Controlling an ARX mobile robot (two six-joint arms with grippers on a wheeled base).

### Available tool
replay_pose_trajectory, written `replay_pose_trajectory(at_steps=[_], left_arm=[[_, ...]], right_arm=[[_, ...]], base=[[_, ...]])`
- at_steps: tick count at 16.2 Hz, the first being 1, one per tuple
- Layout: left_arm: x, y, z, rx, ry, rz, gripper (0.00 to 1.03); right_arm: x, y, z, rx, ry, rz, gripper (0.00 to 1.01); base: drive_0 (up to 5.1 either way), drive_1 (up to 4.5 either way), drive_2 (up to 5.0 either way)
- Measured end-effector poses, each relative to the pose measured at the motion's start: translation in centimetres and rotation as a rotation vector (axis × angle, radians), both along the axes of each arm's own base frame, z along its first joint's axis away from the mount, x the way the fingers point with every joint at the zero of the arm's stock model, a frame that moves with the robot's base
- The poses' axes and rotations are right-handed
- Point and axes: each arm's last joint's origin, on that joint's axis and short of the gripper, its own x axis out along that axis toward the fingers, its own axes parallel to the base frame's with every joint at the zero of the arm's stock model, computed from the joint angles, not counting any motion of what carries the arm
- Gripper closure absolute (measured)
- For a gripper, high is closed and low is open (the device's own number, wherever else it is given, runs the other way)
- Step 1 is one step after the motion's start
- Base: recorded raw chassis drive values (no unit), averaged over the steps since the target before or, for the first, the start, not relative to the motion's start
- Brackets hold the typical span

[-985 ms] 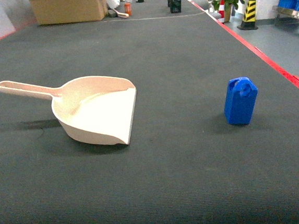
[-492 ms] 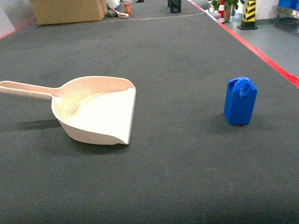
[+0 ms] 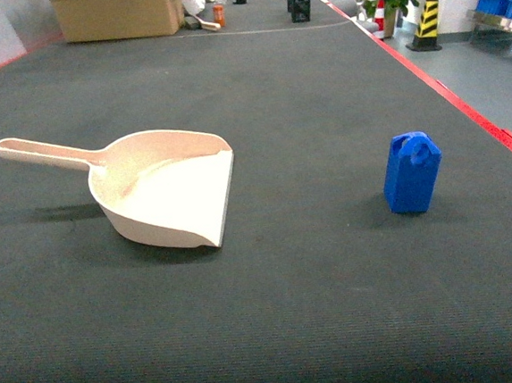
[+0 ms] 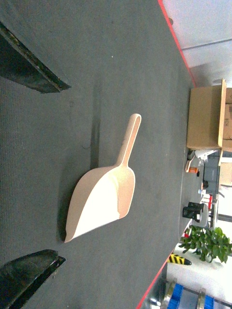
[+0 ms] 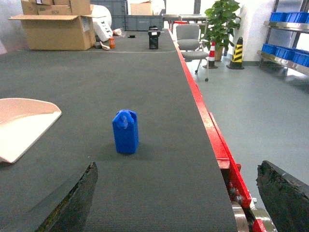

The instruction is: Place part in tray to right shelf

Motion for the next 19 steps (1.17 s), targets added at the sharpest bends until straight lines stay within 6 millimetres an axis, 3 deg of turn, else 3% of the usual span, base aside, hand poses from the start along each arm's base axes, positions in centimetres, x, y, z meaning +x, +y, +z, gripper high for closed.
replay_pose_trajectory(at_steps=[14, 15, 17, 19], left_arm=[[0.0, 0.0, -0.2, -0.010, 0.020, -0.001, 0.05], [0.2, 0.1, -0.3, -0.126, 0.176, -0.021, 0.05], [2.0, 0.6, -0.1, -0.461, 0.235, -0.052, 0.05], [5.7, 1.0, 0.6, -0.728, 0.230, -0.086, 0.05]], right_arm=[[0.0, 0.0, 0.0, 0.000, 0.000, 0.000, 0.03], [0.0, 0.0, 0.0, 0.000, 0.001, 0.000, 0.03], [0.0, 0.0, 0.0, 0.000, 0.001, 0.000, 0.03], [0.0, 0.0, 0.0, 0.000, 0.001, 0.000, 0.03]], base=[[0.0, 0.00, 0.0], [0.0, 0.00, 0.0], [0.0, 0.00, 0.0], [0.0, 0.00, 0.0]])
